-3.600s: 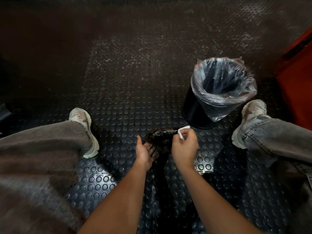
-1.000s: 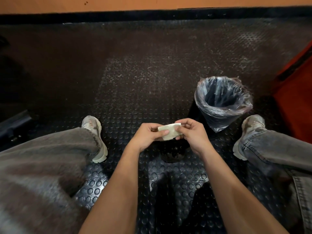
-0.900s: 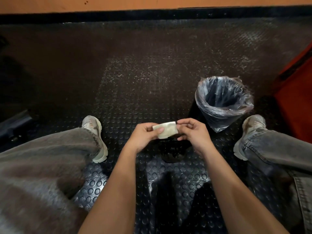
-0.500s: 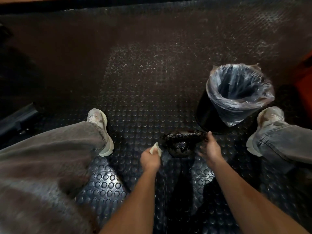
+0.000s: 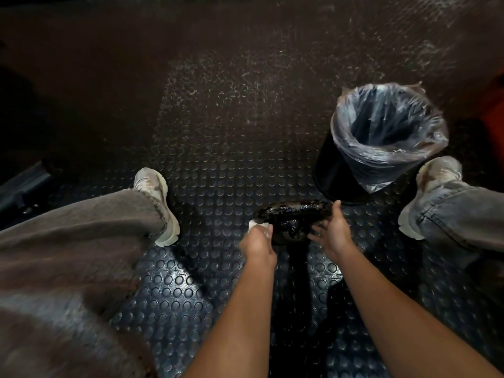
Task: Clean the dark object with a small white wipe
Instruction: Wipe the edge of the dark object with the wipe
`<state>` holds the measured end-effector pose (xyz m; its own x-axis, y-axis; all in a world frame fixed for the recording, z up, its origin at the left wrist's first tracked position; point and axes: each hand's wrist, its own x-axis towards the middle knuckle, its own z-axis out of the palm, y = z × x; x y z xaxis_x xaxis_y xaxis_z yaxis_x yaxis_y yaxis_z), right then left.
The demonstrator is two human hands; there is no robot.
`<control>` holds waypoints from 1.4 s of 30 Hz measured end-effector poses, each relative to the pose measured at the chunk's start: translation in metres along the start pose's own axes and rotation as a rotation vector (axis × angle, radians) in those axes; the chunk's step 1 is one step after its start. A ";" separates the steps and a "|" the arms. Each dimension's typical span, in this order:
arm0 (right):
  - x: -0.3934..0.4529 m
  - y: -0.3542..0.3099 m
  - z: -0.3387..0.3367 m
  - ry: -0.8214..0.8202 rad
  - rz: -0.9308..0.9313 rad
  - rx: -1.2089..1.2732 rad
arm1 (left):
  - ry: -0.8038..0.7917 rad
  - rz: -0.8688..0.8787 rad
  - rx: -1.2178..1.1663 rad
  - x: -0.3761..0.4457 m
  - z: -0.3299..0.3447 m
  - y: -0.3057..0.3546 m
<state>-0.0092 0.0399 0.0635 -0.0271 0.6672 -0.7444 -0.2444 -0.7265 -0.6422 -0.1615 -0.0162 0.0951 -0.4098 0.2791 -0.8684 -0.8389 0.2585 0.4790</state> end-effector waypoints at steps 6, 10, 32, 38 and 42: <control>0.000 0.001 -0.004 -0.020 0.003 -0.002 | 0.029 0.134 0.157 0.005 -0.007 -0.016; 0.003 0.003 -0.005 -0.023 0.001 -0.005 | 0.018 -0.019 0.051 0.000 -0.008 -0.002; 0.002 0.003 -0.006 -0.048 -0.008 0.030 | 0.111 0.458 0.382 -0.004 -0.009 -0.015; -0.001 0.003 -0.006 -0.045 -0.003 0.034 | 0.158 0.355 0.471 0.004 -0.008 -0.022; -0.002 0.002 -0.008 -0.044 -0.005 0.038 | 0.056 -0.054 0.130 0.008 -0.016 -0.006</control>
<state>-0.0019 0.0360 0.0620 -0.0684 0.6782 -0.7317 -0.2811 -0.7168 -0.6381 -0.1656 -0.0301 0.0832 -0.3875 0.2107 -0.8974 -0.8082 0.3907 0.4407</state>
